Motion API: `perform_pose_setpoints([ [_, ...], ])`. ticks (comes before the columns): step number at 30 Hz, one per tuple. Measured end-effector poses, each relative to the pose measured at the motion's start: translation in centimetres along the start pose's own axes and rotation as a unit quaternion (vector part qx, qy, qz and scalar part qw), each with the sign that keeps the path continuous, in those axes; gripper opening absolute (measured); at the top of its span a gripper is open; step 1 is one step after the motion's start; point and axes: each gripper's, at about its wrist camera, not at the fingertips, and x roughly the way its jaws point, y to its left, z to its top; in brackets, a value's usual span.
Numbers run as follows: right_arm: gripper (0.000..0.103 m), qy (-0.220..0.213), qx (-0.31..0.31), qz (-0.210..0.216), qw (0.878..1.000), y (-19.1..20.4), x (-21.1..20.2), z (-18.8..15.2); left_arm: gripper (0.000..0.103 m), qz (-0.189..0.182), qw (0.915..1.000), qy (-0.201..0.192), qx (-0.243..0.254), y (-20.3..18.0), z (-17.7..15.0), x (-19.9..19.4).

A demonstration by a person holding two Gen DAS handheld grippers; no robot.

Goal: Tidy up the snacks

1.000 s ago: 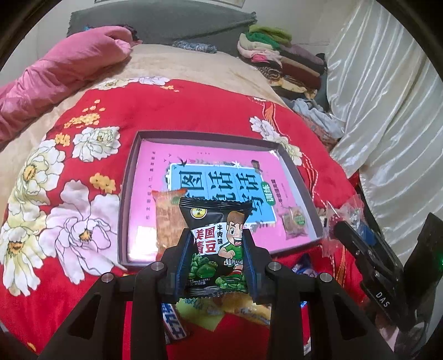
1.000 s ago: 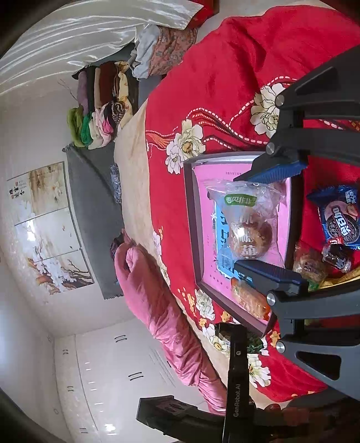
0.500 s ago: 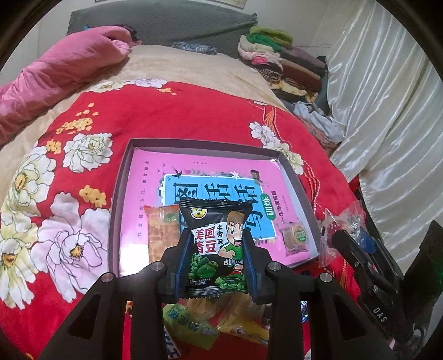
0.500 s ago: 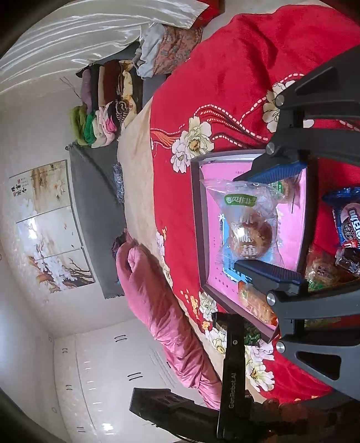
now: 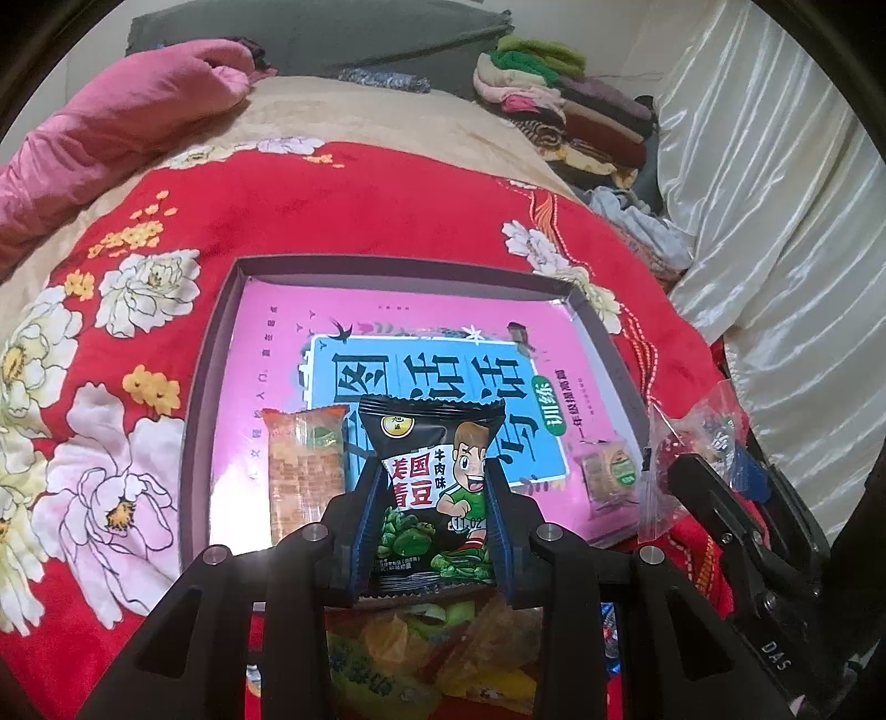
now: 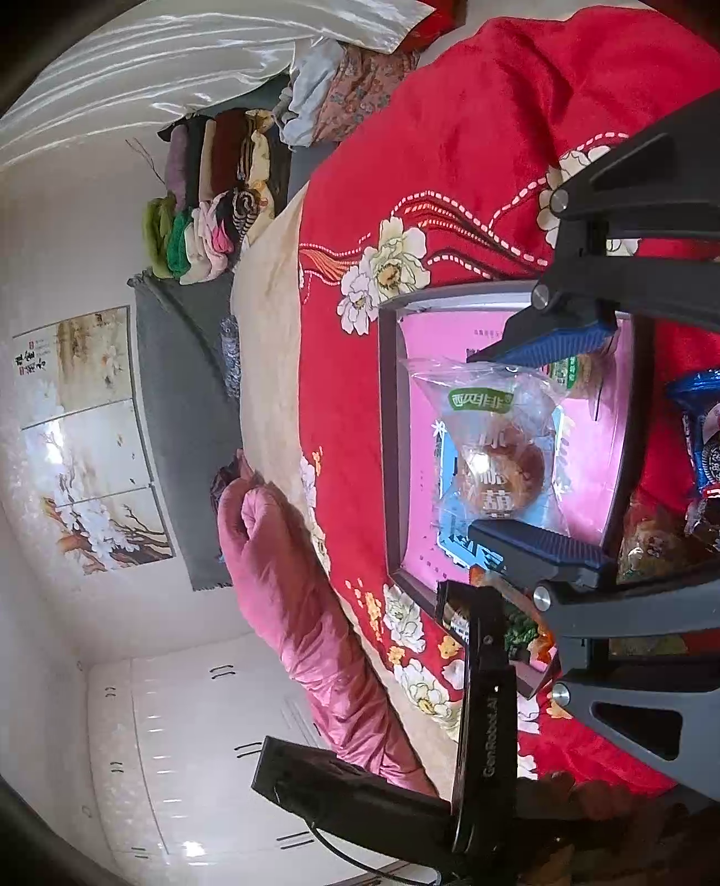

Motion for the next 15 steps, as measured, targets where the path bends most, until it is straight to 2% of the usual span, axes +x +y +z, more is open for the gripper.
perform_pose_setpoints([
  [15, 0.053, 0.036, -0.037, -0.007, 0.999, 1.2, 2.8, -0.3, 0.035, 0.004, 0.9998, 0.018, 0.006, 0.1, -0.2, 2.6],
])
